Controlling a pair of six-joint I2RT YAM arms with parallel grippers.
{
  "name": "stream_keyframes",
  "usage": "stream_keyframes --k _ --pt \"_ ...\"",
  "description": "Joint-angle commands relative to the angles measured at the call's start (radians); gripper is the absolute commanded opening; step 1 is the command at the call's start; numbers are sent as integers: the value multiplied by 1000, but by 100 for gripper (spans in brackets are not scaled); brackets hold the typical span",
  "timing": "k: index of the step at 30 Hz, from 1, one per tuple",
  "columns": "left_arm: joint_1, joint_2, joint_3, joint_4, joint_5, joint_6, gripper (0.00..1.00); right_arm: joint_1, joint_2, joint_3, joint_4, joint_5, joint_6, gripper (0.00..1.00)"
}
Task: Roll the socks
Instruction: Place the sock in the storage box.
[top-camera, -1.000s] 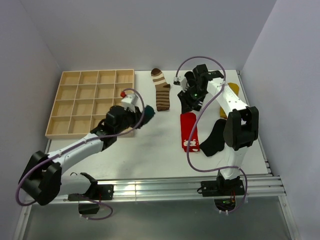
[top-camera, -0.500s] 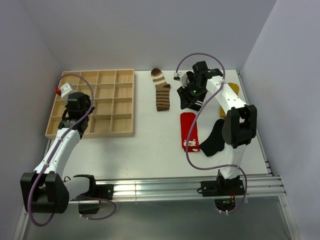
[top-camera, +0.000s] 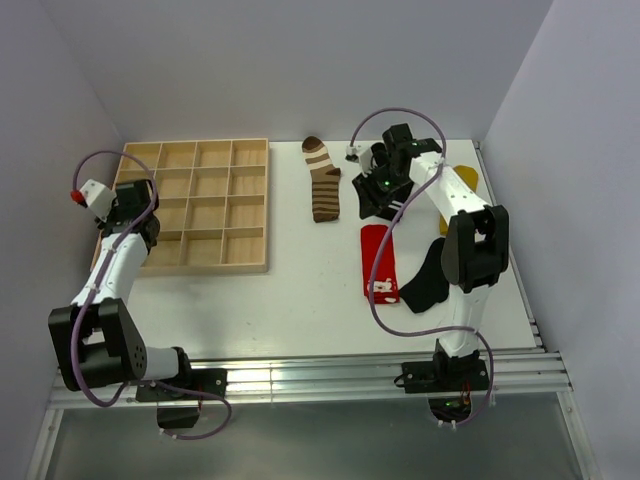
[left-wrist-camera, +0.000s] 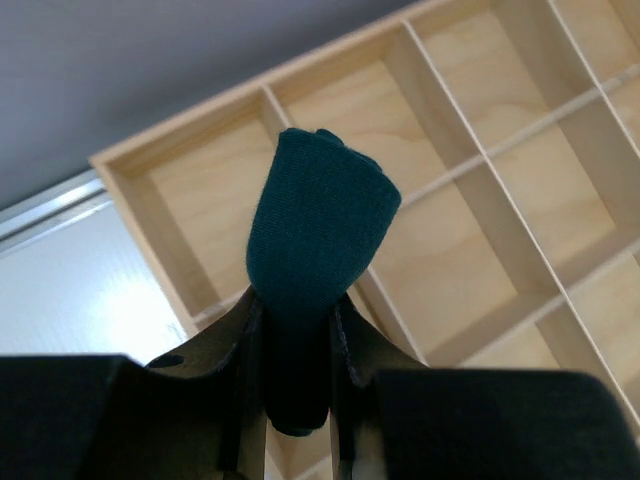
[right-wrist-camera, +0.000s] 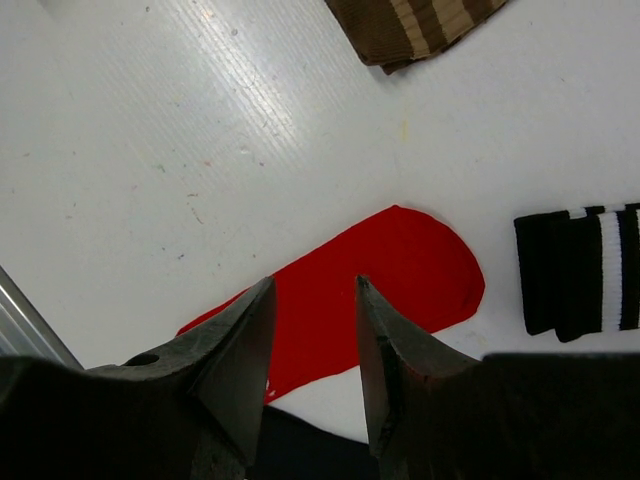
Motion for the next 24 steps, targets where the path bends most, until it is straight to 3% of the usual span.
stream_keyframes --k 1,10,18,24 --pt "45 -9 40 -27 -66 -48 0 -4 16 24 33 -22 -8 45" --pt "117 91 43 -64 -113 -69 0 -4 44 15 45 -69 -17 45" --pt "121 197 86 -110 -190 -103 0 -4 7 -34 56 -49 -49 44" --pt "129 257 96 -101 -173 -89 0 -4 13 -8 27 -55 -55 44"
